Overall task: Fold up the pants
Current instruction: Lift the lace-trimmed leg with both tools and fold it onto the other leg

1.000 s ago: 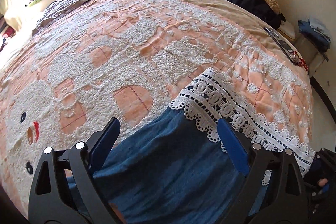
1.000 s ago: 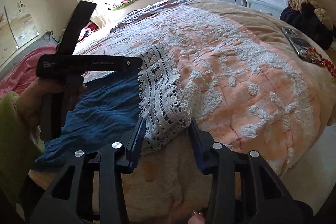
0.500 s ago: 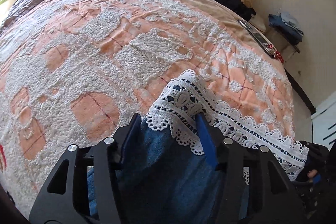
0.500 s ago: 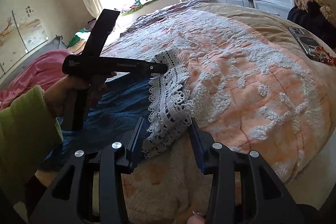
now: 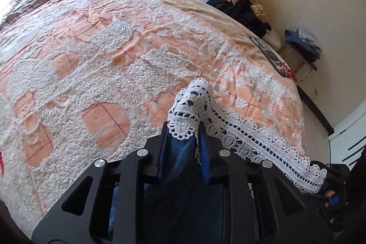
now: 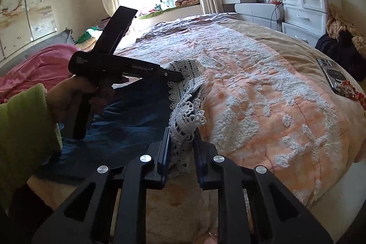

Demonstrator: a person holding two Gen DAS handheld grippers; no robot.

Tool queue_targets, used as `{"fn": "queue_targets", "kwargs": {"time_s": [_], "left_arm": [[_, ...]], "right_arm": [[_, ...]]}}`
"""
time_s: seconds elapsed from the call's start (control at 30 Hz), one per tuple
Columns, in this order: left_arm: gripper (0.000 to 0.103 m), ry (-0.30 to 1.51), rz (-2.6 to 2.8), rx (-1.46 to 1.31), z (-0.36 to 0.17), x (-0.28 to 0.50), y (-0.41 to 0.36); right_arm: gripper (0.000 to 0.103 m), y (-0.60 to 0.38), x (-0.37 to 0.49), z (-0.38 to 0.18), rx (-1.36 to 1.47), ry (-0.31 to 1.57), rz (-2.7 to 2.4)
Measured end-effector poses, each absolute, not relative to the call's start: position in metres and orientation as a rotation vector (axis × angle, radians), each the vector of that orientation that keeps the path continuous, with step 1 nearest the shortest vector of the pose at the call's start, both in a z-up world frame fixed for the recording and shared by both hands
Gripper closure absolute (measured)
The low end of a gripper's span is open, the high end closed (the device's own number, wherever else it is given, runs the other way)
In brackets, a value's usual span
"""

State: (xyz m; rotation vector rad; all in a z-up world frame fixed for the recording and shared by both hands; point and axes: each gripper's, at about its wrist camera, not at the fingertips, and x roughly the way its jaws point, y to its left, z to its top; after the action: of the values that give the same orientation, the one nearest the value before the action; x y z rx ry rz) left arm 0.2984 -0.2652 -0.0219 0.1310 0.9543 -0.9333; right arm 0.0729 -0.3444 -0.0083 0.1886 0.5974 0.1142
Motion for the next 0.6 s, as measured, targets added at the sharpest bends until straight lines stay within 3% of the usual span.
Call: {"fn": "queue_targets", "kwargs": {"time_s": [0.2,0.6], "left_arm": [[0.087,0.907,-0.946,0.050,0.000,0.294,-0.240],[0.087,0.846,-0.872,-0.119,0.027,0.274,-0.109]], "right_arm": [[0.086,-0.319,0.065,0.012,0.152,0.535,0.202],[0.086,-0.199,0.073,0.039,0.021,0.541,0.502]]}}
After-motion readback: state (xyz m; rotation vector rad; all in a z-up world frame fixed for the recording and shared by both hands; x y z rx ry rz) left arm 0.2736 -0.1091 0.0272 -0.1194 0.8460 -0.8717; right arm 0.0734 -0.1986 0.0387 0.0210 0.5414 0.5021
